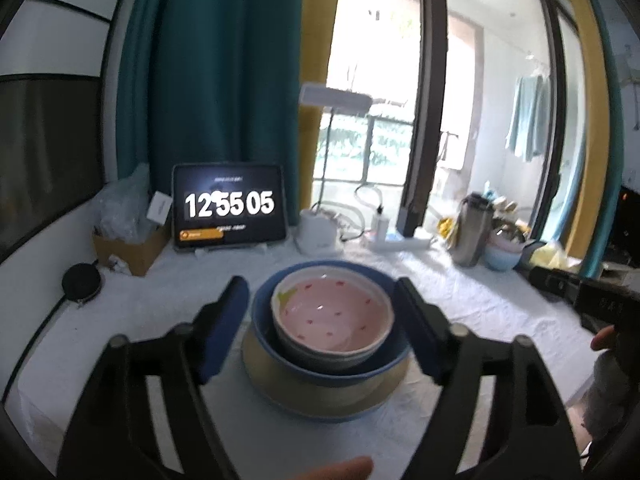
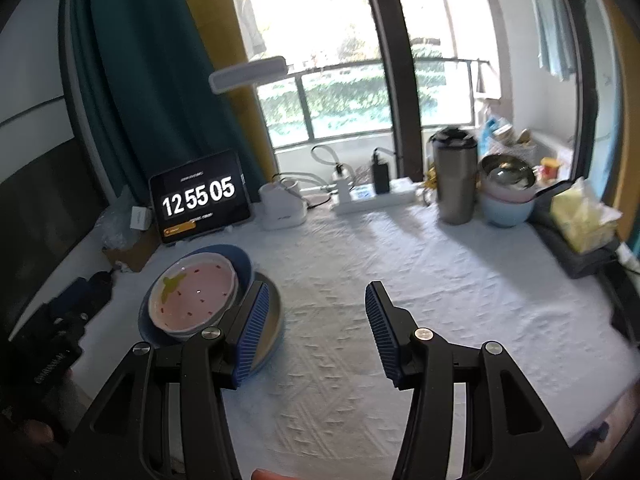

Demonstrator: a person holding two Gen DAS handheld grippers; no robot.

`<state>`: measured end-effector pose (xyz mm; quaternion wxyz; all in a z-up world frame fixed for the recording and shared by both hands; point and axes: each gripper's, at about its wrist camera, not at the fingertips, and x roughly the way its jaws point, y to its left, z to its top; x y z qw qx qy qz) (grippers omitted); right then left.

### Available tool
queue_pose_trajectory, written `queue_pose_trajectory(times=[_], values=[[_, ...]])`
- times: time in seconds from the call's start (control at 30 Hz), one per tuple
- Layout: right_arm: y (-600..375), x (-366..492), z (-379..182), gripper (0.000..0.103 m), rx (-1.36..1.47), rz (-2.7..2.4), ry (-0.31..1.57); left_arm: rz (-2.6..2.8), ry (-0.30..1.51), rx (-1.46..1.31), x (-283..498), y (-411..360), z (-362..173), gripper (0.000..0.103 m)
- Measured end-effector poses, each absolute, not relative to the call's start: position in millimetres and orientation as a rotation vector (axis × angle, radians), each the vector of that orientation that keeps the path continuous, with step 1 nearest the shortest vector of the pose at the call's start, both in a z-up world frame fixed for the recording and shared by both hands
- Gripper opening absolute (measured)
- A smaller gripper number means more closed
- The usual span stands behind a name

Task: Organize plates and bowls

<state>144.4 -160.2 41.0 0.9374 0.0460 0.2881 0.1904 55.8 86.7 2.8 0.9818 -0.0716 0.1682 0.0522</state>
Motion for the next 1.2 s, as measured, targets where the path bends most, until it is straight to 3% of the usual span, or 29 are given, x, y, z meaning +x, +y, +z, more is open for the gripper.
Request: queue_pose_trajectory(times=[0.13,0.37,1.2], values=[[-172.4,126.8,48.8,0.053,0.064,0.350,0.530,0.086,0.295,-0.132,44.0,80.7,9.9,0.089],[-184.4,103.3,58.8,0.053,0.030,0.309,0.445,0.093,0.217,-0.132,16.8,69.0,16.9,0.096],[-231.3,54.1,63.2,0.053,0.034,0.151,0.265,0.139,0.039,-0.080,-27.8,49.3,12.7,0.096]])
